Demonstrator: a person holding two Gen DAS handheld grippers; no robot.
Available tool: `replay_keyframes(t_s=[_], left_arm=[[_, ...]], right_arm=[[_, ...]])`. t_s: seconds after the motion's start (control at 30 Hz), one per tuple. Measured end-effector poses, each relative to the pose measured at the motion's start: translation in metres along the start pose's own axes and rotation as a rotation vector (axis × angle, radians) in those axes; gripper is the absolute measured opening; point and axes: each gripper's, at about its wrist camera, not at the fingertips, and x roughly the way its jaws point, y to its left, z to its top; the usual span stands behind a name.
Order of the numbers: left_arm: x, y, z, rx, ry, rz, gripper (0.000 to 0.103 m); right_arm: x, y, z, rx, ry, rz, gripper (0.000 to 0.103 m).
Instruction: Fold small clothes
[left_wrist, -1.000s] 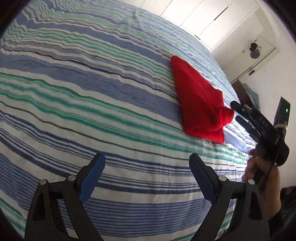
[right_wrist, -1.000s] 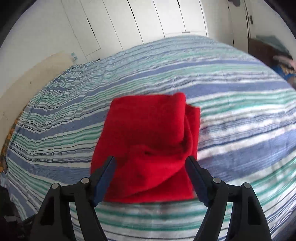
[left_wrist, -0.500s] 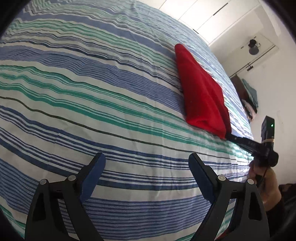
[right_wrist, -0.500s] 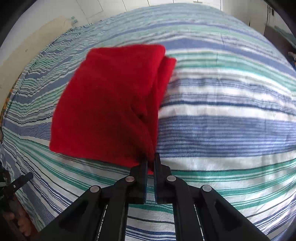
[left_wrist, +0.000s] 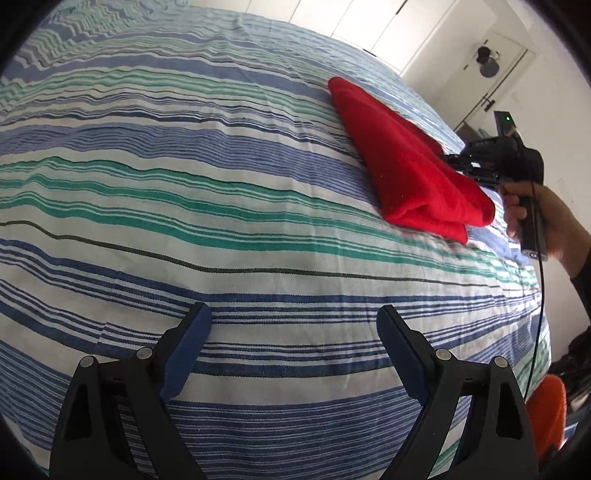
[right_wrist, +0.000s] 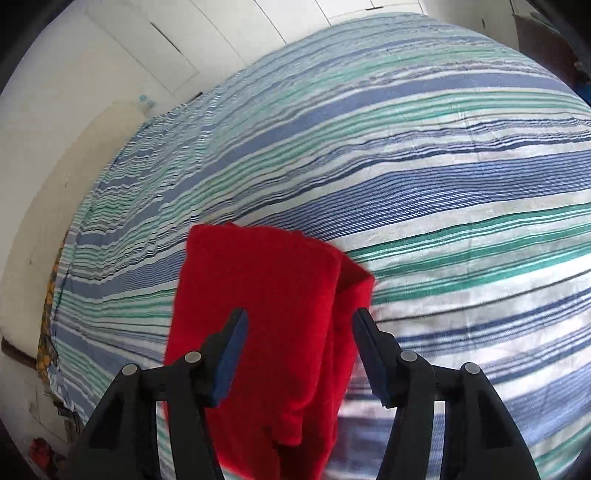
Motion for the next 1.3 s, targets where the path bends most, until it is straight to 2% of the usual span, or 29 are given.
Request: replay_keyframes(t_s=[0.03,0.1,0.17,0.2,0.23,0.27,0.37,0.47,0.53,0.57,0.6,0.67,0.7,0.73,0.8,0.83,0.9,0.97,1.07,1.13,1.23,1.3], left_arm=[[-0.001,0.000,0.000,0.005,0.000,0.000,0.092],[-0.002,0.002,-0.002,0.009,-0.005,-0.007,0.092],[0.001,0.003,-0.004,0.012,-0.010,-0.011,0.092],[0.002,0.003,-0.004,0.015,-0.008,-0.006,0.092],[0.004,0.001,-0.004,0.024,-0.005,0.003,0.093],[0.003,0.000,-0.004,0.032,-0.004,0.010,0.093],[0.002,0.000,-0.005,0.034,-0.008,0.012,0.093],[0.003,0.000,-0.005,0.028,-0.006,0.014,0.093],[0.003,-0.001,-0.005,0.034,-0.004,0.022,0.094],[0.004,-0.002,-0.005,0.037,-0.002,0.028,0.094],[0.004,-0.003,-0.004,0.039,0.001,0.034,0.094],[0.002,-0.005,-0.003,0.033,0.012,0.038,0.094],[0.000,-0.005,-0.002,0.023,0.021,0.038,0.094],[-0.004,-0.005,0.002,0.000,0.034,0.030,0.093],[-0.012,-0.003,0.010,-0.044,0.039,0.001,0.093],[-0.018,-0.003,0.020,-0.076,0.026,-0.039,0.093],[-0.022,-0.005,0.037,-0.107,-0.001,-0.093,0.093],[-0.018,-0.015,0.067,-0.124,-0.025,-0.145,0.094],[0.006,-0.037,0.113,-0.110,-0.012,-0.228,0.094],[0.035,-0.058,0.140,-0.060,0.022,-0.261,0.095],[0.079,-0.072,0.153,-0.019,0.133,-0.193,0.095],[0.103,-0.078,0.146,-0.018,0.224,-0.220,0.095]], right_arm=[[0.008,0.000,0.001,-0.002,0.026,-0.040,0.006],[-0.009,0.002,-0.001,-0.002,-0.061,-0.047,0.005],[-0.015,-0.006,-0.006,0.000,-0.091,-0.115,0.005],[-0.004,-0.014,-0.011,0.002,-0.045,-0.163,0.005],[0.006,-0.021,-0.015,0.004,0.011,-0.173,0.005],[0.011,-0.026,-0.019,0.009,0.042,-0.166,0.006],[-0.019,-0.021,-0.022,0.003,-0.051,-0.152,0.026],[-0.064,0.002,-0.035,-0.086,-0.150,-0.123,0.027],[-0.089,0.024,-0.057,-0.164,-0.178,0.017,0.027],[-0.093,0.031,-0.069,-0.189,-0.170,0.070,0.027],[-0.088,0.037,-0.085,-0.212,-0.153,0.085,0.027],[-0.060,0.030,-0.111,-0.218,-0.070,0.029,0.027],[-0.040,0.020,-0.124,-0.194,-0.006,-0.021,0.027],[-0.029,0.007,-0.134,-0.155,0.034,-0.035,0.027],[-0.043,-0.007,-0.142,-0.084,-0.024,0.025,0.038],[-0.056,-0.010,-0.142,-0.063,-0.044,0.045,0.043],[-0.082,-0.013,-0.139,-0.050,-0.104,0.082,0.063],[-0.106,-0.016,-0.130,-0.046,-0.166,0.103,0.069],[-0.112,-0.030,-0.103,0.028,-0.173,0.178,0.070],[-0.097,-0.039,-0.092,0.109,-0.158,0.243,0.071],[-0.064,-0.057,-0.064,0.199,-0.105,0.272,0.073],[-0.036,-0.067,-0.051,0.254,-0.061,0.307,0.073]])
